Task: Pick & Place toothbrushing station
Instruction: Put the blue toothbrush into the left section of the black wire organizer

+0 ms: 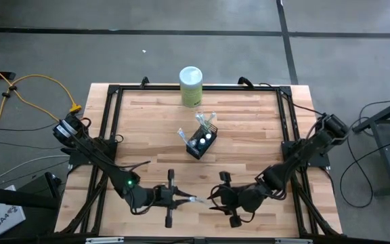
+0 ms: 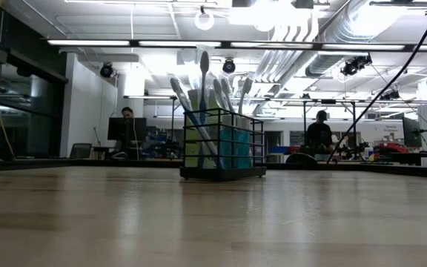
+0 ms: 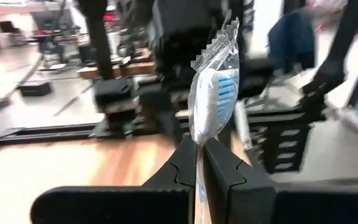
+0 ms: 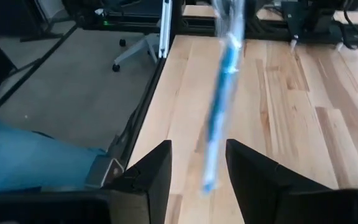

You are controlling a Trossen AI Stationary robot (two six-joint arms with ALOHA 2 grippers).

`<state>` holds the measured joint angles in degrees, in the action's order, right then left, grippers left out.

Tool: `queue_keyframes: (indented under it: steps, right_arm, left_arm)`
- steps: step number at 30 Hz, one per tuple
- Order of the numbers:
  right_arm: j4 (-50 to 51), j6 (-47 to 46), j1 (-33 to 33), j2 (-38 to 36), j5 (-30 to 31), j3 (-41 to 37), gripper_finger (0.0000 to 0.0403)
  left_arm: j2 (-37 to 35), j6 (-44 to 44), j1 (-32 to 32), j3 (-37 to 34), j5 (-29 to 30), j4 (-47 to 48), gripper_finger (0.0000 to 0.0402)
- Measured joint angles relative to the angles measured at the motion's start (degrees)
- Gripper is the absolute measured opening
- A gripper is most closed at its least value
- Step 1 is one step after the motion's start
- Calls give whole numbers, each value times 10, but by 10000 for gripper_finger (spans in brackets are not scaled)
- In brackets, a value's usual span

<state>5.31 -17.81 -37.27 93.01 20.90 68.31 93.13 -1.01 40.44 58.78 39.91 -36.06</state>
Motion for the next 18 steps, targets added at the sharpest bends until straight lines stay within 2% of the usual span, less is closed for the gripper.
queue_keyframes:
  steps: [4, 8, 15, 18]
  right_arm:
    - [27, -32, -7, -14, -1, 0, 144]
    - [44, -58, -20, -16, -3, 0, 144]
    - [48, -101, -47, -17, 2, 0, 144]
    - [48, -113, -60, -17, 2, 0, 144]
  left_arm:
    - [-22, 2, -7, 0, 52, 50, 2]
    - [-58, 7, -32, 0, 69, 102, 2]
    - [-119, 72, -109, -3, 75, 224, 2]
    - [-138, 97, -146, -17, 69, 236, 2]
